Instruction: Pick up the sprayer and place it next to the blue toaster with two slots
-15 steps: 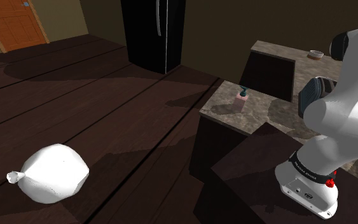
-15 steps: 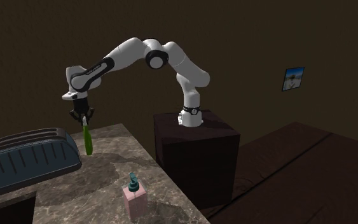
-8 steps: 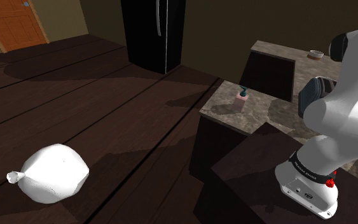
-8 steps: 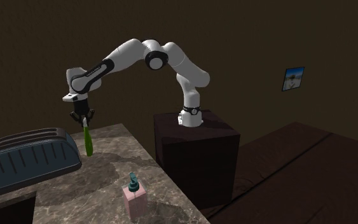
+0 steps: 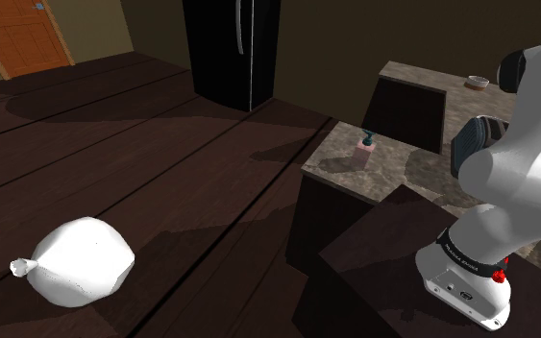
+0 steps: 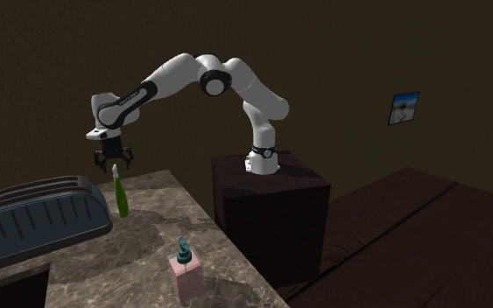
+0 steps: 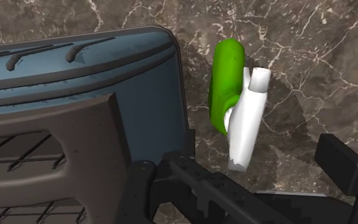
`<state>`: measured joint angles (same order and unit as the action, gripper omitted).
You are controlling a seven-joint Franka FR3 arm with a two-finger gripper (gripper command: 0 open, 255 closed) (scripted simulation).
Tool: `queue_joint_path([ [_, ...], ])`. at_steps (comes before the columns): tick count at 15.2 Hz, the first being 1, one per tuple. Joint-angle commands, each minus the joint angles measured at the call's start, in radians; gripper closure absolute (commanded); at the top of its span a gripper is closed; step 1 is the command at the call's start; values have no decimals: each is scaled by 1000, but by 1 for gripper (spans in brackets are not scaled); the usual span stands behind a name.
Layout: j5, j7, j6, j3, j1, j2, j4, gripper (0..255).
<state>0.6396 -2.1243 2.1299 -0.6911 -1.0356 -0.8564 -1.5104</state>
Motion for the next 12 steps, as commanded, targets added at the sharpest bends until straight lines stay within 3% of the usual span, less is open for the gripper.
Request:
queue_joint_path([
  [1,-11,5,-19,-11,6,19,1,0],
  [4,-43,22,-76,-39,19,68,12,0],
  [12,-43,22,-76,-39,19,68,12,0],
])
